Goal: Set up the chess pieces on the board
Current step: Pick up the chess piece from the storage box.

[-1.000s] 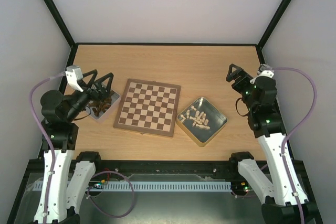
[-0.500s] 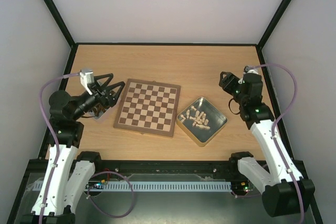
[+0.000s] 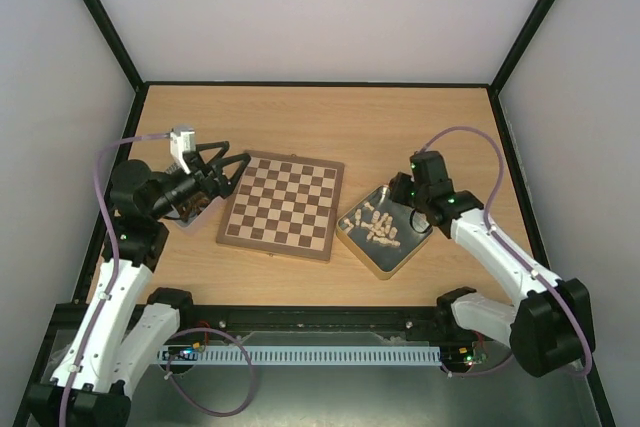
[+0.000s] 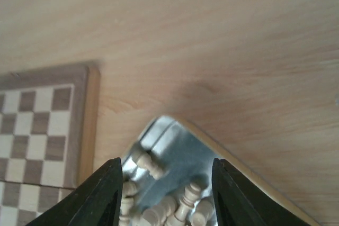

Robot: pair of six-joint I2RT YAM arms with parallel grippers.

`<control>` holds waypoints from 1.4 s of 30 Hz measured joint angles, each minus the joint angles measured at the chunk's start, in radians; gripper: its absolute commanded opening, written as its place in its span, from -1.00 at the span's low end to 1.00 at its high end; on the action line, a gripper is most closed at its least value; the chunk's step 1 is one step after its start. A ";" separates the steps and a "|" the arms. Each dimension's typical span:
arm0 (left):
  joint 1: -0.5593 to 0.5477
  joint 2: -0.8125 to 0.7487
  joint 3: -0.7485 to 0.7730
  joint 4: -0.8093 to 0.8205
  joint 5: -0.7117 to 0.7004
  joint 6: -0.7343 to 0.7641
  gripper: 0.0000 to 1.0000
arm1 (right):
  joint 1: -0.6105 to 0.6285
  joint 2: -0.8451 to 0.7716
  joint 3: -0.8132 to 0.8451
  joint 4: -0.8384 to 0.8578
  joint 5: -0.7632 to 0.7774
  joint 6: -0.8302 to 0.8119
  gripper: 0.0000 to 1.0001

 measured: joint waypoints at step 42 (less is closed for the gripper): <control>-0.023 0.023 0.000 -0.096 -0.161 0.078 0.99 | 0.195 0.162 0.005 -0.012 0.155 -0.013 -0.94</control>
